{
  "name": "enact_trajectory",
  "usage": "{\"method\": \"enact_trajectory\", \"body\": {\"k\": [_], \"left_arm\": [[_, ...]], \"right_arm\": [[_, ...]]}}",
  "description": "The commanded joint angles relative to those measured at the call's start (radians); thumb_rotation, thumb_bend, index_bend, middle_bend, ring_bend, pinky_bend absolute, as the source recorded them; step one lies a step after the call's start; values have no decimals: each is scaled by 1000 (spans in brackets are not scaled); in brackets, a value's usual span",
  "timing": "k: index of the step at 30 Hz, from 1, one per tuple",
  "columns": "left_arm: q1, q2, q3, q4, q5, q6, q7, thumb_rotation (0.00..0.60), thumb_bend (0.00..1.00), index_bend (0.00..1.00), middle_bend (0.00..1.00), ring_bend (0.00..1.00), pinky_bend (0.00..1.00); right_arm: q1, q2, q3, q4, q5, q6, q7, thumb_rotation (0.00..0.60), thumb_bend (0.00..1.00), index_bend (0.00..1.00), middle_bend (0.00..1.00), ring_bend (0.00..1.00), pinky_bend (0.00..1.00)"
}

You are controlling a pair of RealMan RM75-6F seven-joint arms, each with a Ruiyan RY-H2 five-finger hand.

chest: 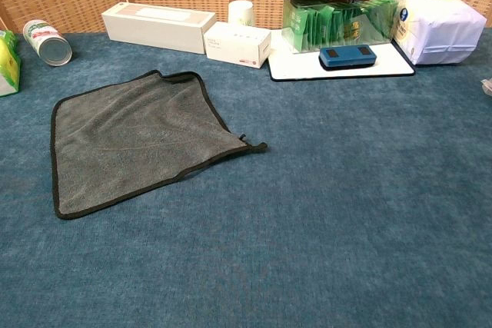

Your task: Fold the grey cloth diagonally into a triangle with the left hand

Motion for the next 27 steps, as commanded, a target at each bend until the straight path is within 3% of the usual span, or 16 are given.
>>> {"method": "enact_trajectory", "body": {"k": [1,6,11,18,27], "left_arm": [[-1,-4,1,3,-2,-6,6,600,305,40,0,0,34],[-13,-13,2,-2,1,-26,8,600,305,41,0,0,34],[-46,-10,-30,-18,-23,-56,-12,600,305,52,0,0,49],[-185,-8,-127,-30,-127,-223,48,600,305,80,0,0,81],[-384,-102,-219,89,-232,-438,114,600,301,155,0,0,100]], "right_arm": [[-2,6,-2,-5,-6,4,10,600,0,0,0,0,0],[-9,23,5,-13,-1,15,48,600,0,0,0,0,0],[-7,29,8,-15,5,8,61,600,0,0,0,0,0],[12,26,18,-1,44,-42,90,600,0,0,0,0,0],[39,18,38,26,101,-103,110,600,0,0,0,0,0]]}}
